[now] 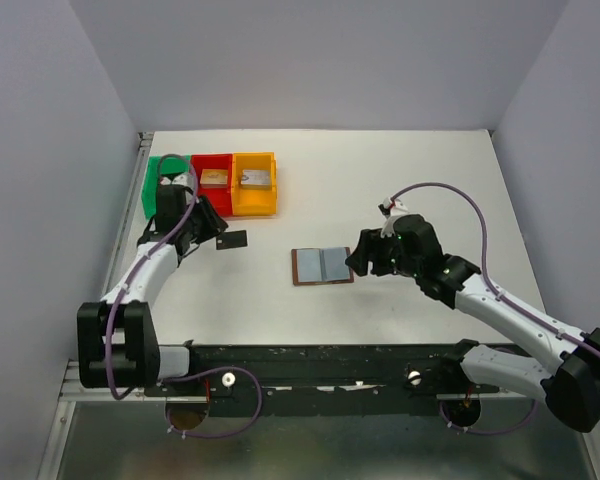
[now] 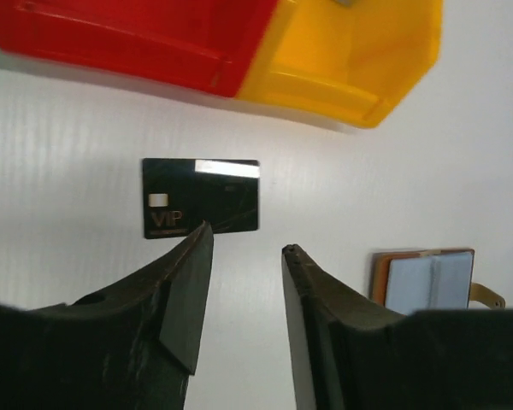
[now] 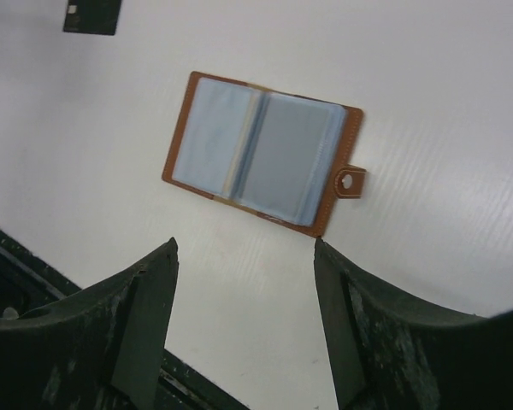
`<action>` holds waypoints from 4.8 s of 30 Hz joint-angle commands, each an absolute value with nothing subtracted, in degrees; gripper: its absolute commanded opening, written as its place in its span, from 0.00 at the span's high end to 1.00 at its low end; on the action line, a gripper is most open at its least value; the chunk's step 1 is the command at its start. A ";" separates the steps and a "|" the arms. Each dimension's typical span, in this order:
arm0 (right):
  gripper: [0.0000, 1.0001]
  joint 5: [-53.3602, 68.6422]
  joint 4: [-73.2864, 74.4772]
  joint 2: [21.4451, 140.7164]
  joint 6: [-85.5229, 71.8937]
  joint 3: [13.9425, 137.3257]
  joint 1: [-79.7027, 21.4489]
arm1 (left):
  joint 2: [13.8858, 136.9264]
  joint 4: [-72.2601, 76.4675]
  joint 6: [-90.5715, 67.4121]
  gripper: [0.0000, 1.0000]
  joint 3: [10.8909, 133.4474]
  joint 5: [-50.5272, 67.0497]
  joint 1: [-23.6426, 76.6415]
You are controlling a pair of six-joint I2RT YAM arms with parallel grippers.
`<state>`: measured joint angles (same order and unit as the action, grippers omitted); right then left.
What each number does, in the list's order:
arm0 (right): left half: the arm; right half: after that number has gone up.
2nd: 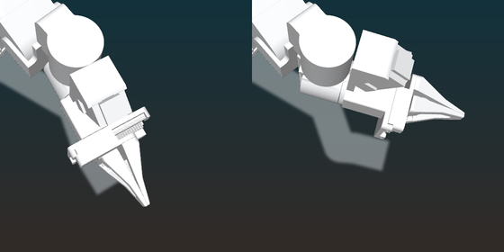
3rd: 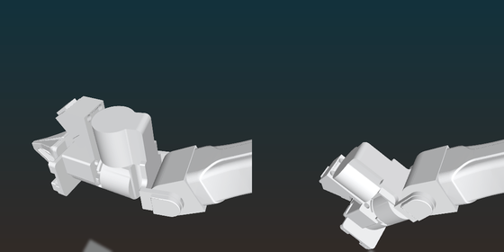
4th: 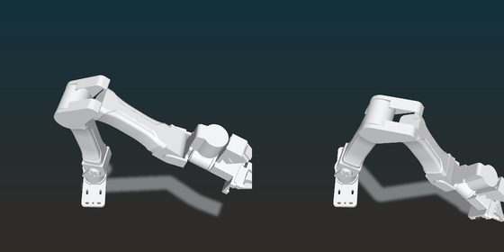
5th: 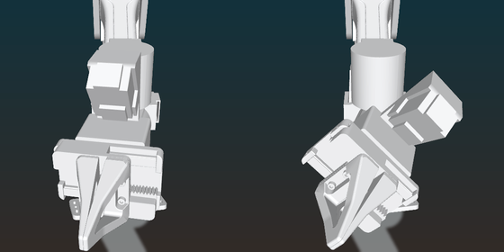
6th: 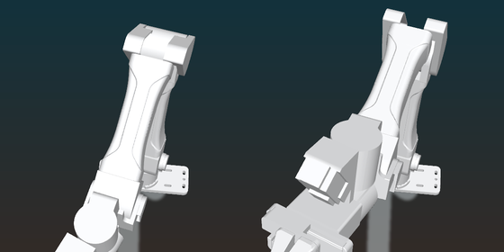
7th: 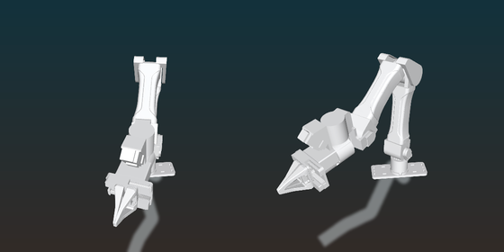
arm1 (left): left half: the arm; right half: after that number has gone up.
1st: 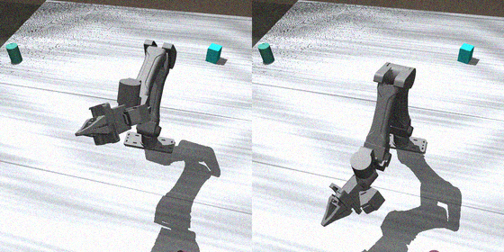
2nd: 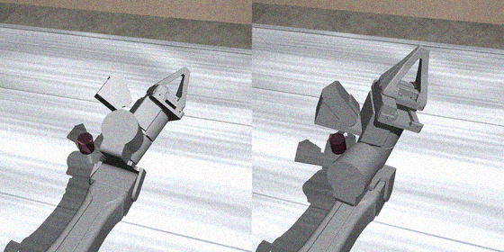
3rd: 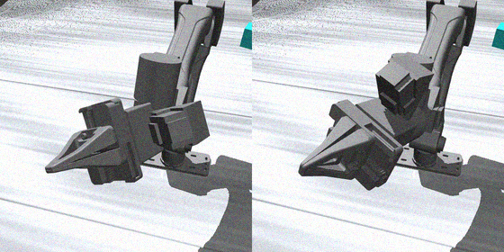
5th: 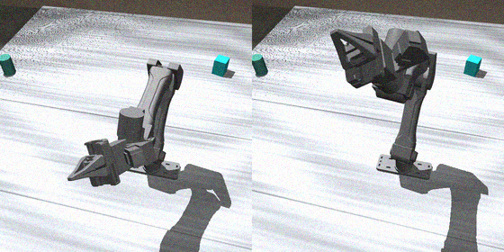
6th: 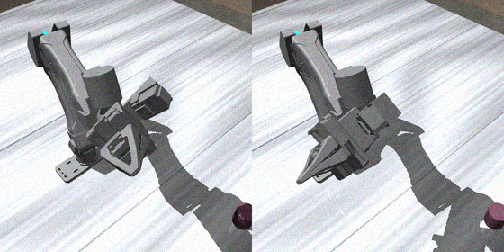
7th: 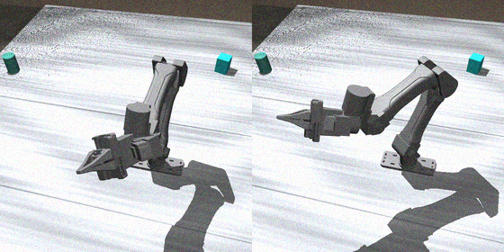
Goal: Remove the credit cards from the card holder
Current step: Place the credit card at the center of the board, then remove the credit card from the card holder.
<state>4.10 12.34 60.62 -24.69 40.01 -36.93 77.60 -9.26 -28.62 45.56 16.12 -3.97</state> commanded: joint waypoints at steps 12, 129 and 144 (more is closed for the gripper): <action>0.30 -6.23 20.65 79.97 -21.80 50.18 -35.16 | 56.34 -3.96 -43.95 0.01 35.51 -4.51 22.15; 1.00 17.93 15.91 77.78 -14.15 45.79 -29.27 | 94.75 0.70 -34.72 0.26 51.59 19.69 39.81; 1.00 17.23 16.00 78.22 -15.12 44.65 -27.60 | 92.90 0.09 -34.98 0.23 50.80 16.35 39.81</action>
